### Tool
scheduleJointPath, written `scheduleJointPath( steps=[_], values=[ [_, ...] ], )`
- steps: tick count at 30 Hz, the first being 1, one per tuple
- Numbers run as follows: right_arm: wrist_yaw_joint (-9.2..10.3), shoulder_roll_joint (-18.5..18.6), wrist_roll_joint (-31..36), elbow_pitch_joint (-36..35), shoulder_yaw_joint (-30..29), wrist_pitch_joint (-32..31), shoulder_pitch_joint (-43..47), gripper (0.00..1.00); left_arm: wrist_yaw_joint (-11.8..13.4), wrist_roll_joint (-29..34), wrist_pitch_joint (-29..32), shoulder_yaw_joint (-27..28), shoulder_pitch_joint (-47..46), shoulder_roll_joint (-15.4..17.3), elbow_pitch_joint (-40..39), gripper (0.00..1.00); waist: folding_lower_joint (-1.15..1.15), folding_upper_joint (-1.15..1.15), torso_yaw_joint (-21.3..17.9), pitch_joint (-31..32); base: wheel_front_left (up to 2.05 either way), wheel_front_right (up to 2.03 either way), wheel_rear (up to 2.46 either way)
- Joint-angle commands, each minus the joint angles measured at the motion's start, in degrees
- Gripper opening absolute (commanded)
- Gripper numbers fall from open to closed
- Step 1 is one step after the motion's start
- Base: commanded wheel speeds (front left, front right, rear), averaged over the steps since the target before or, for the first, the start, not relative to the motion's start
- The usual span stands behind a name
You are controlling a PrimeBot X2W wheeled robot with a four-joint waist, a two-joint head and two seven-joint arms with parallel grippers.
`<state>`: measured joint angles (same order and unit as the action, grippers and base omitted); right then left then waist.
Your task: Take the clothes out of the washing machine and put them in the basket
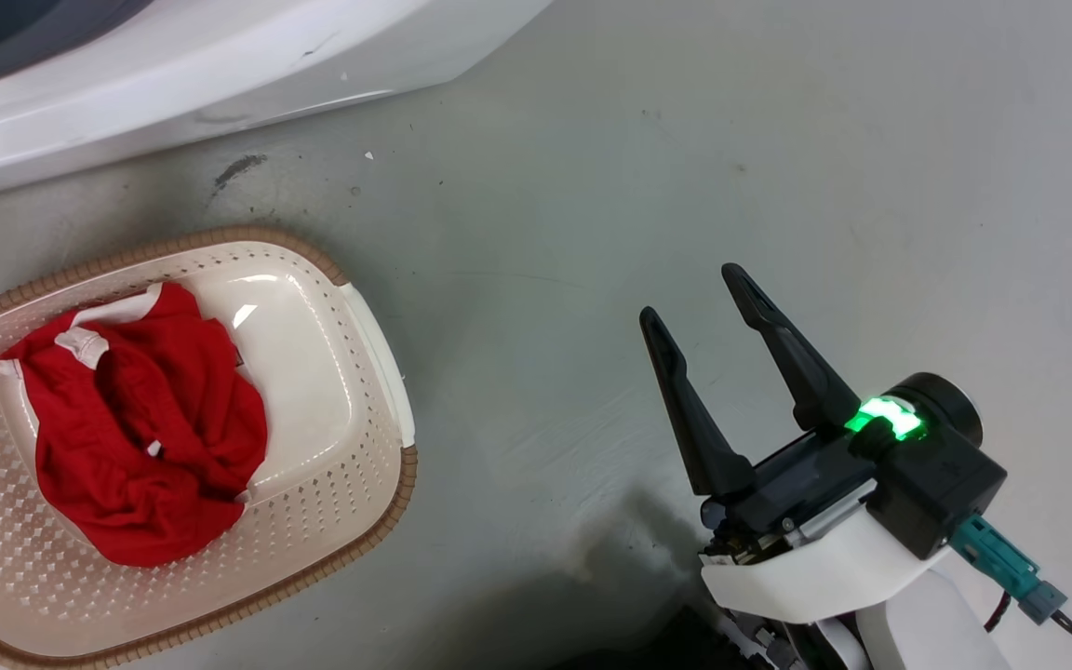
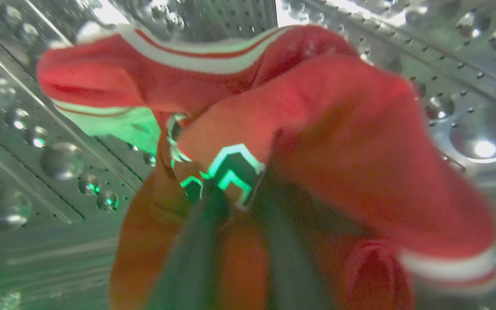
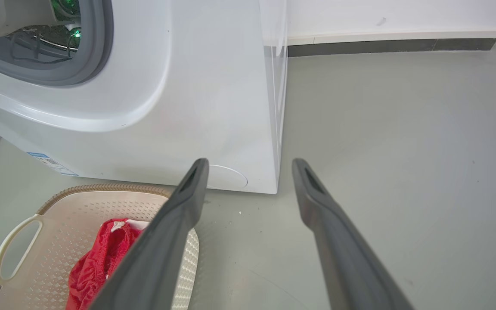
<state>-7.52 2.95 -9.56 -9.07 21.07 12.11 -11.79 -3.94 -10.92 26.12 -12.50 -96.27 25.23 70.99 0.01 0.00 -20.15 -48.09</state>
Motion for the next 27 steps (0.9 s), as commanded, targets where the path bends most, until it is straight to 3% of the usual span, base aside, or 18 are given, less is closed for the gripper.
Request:
scheduleJointPath(
  steps=[1,9,10,11,14,22,27],
  values=[
    [0.06,-0.1,-0.3,0.1,0.1,0.4,-0.9,1.00,0.8,0.3,-1.0,-0.4,2.9,-0.1,0.4,0.00,-0.01,0.00,0.0,0.2,0.00,0.00,0.00],
    [0.05,-0.1,0.1,1.0,-1.8,0.6,-1.3,1.00,4.0,-0.7,-13.6,0.4,6.7,0.1,-4.3,0.00,-0.01,0.00,1.5,3.8,0.00,0.00,0.00],
    [0.05,-0.1,0.2,1.0,-2.2,0.7,-1.2,1.00,3.7,-1.4,-15.5,0.8,7.7,-0.3,-4.8,0.00,-0.01,0.00,1.8,4.6,0.00,0.00,0.00],
    [0.05,-0.1,0.5,0.9,-3.2,0.4,-0.7,1.00,3.4,-2.2,-21.4,1.2,10.7,-1.1,-5.9,0.00,-0.01,0.00,2.7,7.1,0.00,0.00,0.00],
    [0.05,-0.1,0.7,0.8,-4.2,0.2,-0.1,1.00,2.9,-2.8,-27.3,1.2,14.5,-1.6,-6.3,0.00,-0.01,0.00,3.4,10.0,0.00,0.00,0.00],
    [0.05,-0.1,1.0,1.0,-6.1,-1.3,2.7,1.00,3.0,-2.2,-38.6,0.0,23.5,-3.0,-5.2,0.00,-0.01,0.00,5.0,18.9,0.00,0.00,0.00],
    [0.05,-0.1,1.4,0.4,-8.2,-2.5,5.2,1.00,3.9,-2.7,-41.1,0.3,29.6,-3.5,-7.1,0.00,-0.01,0.00,5.9,24.2,0.00,0.00,0.00]
  ],
)
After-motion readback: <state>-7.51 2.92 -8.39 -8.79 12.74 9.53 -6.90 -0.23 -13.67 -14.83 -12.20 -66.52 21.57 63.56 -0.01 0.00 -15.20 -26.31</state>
